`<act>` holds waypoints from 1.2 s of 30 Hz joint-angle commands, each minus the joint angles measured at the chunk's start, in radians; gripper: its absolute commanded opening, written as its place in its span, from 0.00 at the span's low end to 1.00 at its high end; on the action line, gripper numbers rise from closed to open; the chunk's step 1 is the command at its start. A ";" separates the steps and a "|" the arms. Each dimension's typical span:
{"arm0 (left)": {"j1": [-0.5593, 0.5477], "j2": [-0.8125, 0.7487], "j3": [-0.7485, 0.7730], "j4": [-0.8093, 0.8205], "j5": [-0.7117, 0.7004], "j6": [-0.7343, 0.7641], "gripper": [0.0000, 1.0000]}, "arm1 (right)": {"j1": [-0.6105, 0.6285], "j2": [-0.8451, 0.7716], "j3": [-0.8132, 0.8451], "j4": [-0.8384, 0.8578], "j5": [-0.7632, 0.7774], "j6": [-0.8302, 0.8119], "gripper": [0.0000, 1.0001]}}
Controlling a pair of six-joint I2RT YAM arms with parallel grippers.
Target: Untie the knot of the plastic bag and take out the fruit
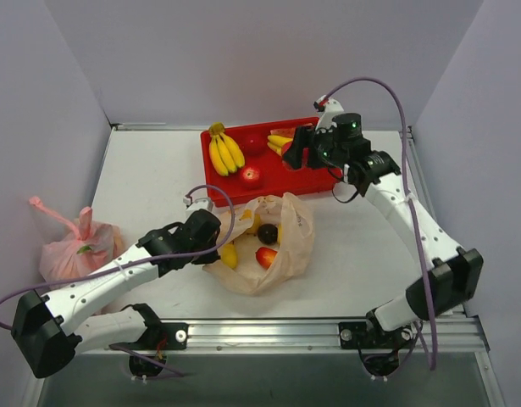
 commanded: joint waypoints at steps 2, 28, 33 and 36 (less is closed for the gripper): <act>-0.010 -0.012 0.035 -0.006 0.025 0.015 0.00 | -0.095 0.219 0.071 0.030 0.124 0.087 0.38; -0.015 -0.070 0.053 -0.014 -0.047 -0.021 0.00 | 0.369 -0.163 -0.122 -0.127 0.021 0.016 0.75; -0.015 -0.076 0.050 -0.015 -0.047 -0.031 0.00 | 0.405 -0.172 -0.309 -0.174 -0.022 0.085 0.78; -0.015 -0.085 0.047 -0.015 -0.041 -0.031 0.00 | 0.393 -0.207 -0.459 -0.187 0.032 0.128 0.80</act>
